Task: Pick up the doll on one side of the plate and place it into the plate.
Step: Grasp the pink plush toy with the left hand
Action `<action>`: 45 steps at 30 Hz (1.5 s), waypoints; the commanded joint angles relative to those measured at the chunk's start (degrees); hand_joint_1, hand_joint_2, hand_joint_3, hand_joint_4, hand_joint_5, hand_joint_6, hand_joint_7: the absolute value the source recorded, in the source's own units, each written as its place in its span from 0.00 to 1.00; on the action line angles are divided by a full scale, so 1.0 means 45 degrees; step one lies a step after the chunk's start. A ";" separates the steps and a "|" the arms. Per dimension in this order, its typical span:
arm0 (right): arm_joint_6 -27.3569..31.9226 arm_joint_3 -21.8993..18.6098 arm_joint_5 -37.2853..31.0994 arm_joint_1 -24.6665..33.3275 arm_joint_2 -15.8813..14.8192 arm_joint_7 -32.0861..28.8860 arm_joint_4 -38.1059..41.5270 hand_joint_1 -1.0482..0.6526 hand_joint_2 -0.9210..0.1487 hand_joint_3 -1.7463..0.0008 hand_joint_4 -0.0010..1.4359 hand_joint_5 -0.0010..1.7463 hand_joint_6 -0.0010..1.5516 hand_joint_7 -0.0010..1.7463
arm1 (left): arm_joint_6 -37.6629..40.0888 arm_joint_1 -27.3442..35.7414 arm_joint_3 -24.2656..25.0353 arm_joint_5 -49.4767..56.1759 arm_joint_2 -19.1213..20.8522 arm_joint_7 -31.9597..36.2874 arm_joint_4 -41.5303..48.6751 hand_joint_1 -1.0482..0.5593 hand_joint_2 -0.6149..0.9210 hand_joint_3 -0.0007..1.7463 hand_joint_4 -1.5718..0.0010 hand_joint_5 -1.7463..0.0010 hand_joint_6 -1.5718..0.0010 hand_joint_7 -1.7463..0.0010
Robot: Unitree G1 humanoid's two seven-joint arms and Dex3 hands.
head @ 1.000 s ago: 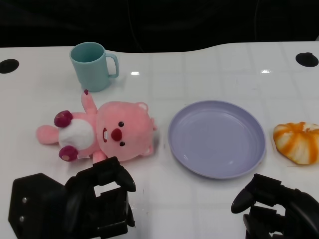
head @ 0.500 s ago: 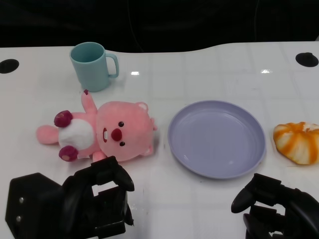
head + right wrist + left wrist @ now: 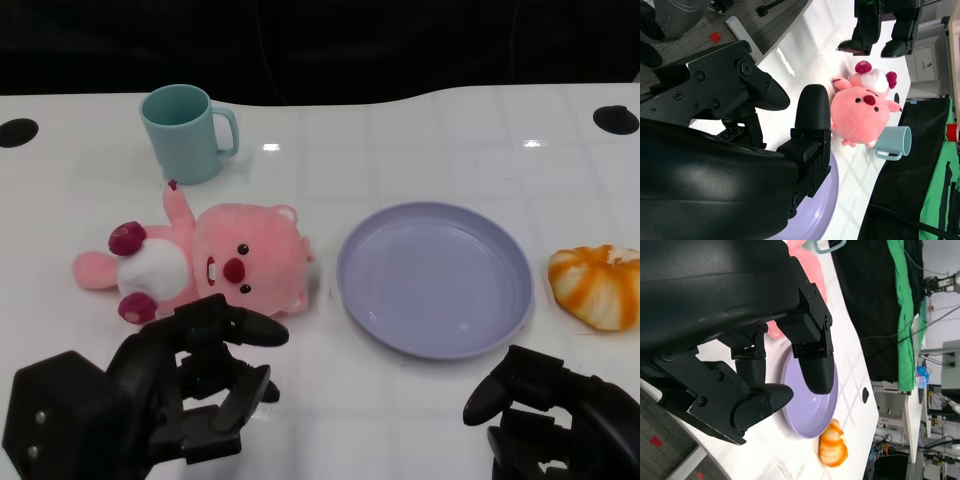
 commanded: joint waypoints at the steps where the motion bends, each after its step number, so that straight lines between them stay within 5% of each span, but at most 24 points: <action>1: -0.0041 -0.0068 -0.0033 0.0010 -0.0098 -0.0030 -0.0111 0.56 0.25 0.39 0.46 1.00 0.32 0.82 | -0.0472 -0.0183 -0.0001 0.0450 0.0620 -0.0378 0.0006 0.51 0.88 0.33 0.63 0.41 0.55 0.68; 3: 0.0006 -0.0046 -0.0044 0.0016 -0.0107 -0.0035 -0.0141 0.55 0.25 0.39 0.46 1.00 0.32 0.83 | -0.0600 -0.0231 -0.0026 0.0675 0.0829 -0.0462 -0.0048 0.47 0.97 0.16 0.64 0.47 0.56 0.77; 7: 0.0089 -0.0074 0.0004 0.0032 -0.0077 -0.0066 -0.0191 0.55 0.25 0.39 0.46 1.00 0.32 0.83 | -0.0900 -0.0315 -0.0060 0.1069 0.1053 -0.0436 -0.0142 0.41 1.00 0.09 0.69 0.51 0.59 0.83; 21: 0.0019 -0.0158 -0.0011 0.0045 -0.0139 -0.0063 -0.0159 0.55 0.24 0.40 0.46 1.00 0.32 0.82 | -0.1359 -0.2107 0.0488 0.2566 0.2906 -0.1147 -0.0070 0.32 1.00 0.06 0.87 0.52 0.71 0.93; 30: 0.0082 -0.0197 0.0027 0.0029 -0.0151 -0.0053 -0.0088 0.56 0.23 0.40 0.46 1.00 0.32 0.81 | -0.1594 -0.3186 0.0023 0.5729 0.4429 -0.1021 0.0173 0.31 0.99 0.02 0.95 0.56 0.77 0.97; 45: 0.0208 -0.0133 0.0025 0.0078 -0.0086 -0.0155 -0.0199 0.55 0.23 0.41 0.46 1.00 0.32 0.81 | -0.0524 -0.5161 -0.1355 1.0980 0.6434 -0.2674 0.0506 0.22 1.00 0.02 1.00 0.78 0.91 1.00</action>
